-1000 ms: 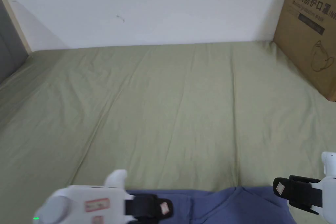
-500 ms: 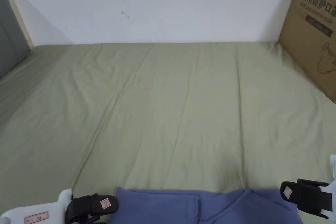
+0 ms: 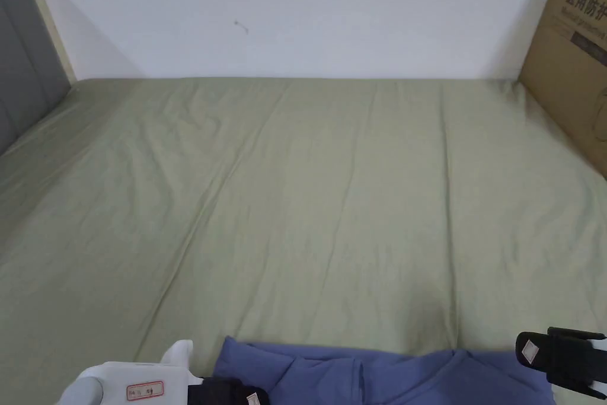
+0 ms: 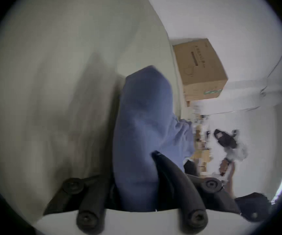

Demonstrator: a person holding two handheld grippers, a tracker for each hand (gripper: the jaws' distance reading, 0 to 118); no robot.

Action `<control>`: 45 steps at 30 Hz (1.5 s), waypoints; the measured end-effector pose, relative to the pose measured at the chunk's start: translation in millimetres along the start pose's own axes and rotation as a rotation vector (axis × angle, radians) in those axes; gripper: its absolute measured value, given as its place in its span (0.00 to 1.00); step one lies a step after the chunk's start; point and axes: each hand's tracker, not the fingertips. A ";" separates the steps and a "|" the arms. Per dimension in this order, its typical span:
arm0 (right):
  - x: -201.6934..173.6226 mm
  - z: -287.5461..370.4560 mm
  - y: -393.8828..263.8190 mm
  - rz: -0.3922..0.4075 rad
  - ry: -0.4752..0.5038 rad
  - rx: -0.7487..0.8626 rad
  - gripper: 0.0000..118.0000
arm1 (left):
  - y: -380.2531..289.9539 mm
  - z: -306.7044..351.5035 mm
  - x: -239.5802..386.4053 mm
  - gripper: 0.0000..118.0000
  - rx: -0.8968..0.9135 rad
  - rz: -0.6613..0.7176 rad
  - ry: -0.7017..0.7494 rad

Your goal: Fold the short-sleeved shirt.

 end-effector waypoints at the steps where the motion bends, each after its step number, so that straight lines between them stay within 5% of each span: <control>1: -1.0 -0.6 0.9 0.004 0.006 0.000 0.00 | -1.2 13.8 12.6 0.08 0.030 -0.034 0.039; 4: -3.1 -1.4 3.2 0.008 0.031 0.006 0.00 | -2.7 65.3 46.0 0.08 0.232 -0.154 0.239; 7: -6.1 -1.4 4.0 0.013 0.054 0.012 0.00 | -2.8 105.0 73.8 0.08 0.336 -0.289 0.648; 9: -8.4 0.8 2.8 0.017 0.071 0.037 0.00 | -4.1 114.5 83.5 0.08 0.335 -0.304 0.792; 14: -10.5 1.5 2.8 0.009 0.106 0.047 0.00 | -5.5 82.1 113.0 0.08 0.267 -0.297 0.649; 22: -0.5 12.5 -3.3 0.012 0.093 0.044 0.00 | 5.3 -58.8 169.0 0.09 -0.011 -0.262 0.281; 24: 5.9 13.9 -5.0 0.007 0.085 0.041 0.00 | 2.8 -92.4 172.1 0.23 -0.077 -0.251 0.246; 26: 12.8 15.4 -6.8 -0.004 0.074 0.041 0.00 | -0.5 -118.6 172.3 0.61 -0.134 -0.213 0.174; 31: 22.2 17.8 -8.5 -0.030 0.066 0.044 0.00 | -3.0 -106.3 188.4 0.73 -0.058 -0.248 0.108; 37: 26.8 13.2 -6.9 -0.039 0.072 0.058 0.00 | -4.9 -58.3 205.2 0.57 0.069 -0.461 0.318; 39: 26.9 12.7 -6.4 -0.041 0.079 0.068 0.00 | -4.9 -59.9 205.3 0.09 0.048 -0.456 0.302; 40: 26.6 12.4 -6.7 -0.041 0.082 0.071 0.00 | -6.0 -61.7 204.3 0.01 0.039 -0.451 0.276; 45: 28.3 13.4 -8.6 -0.024 0.065 0.077 0.00 | -12.3 -114.6 197.3 0.01 -0.088 -0.437 0.256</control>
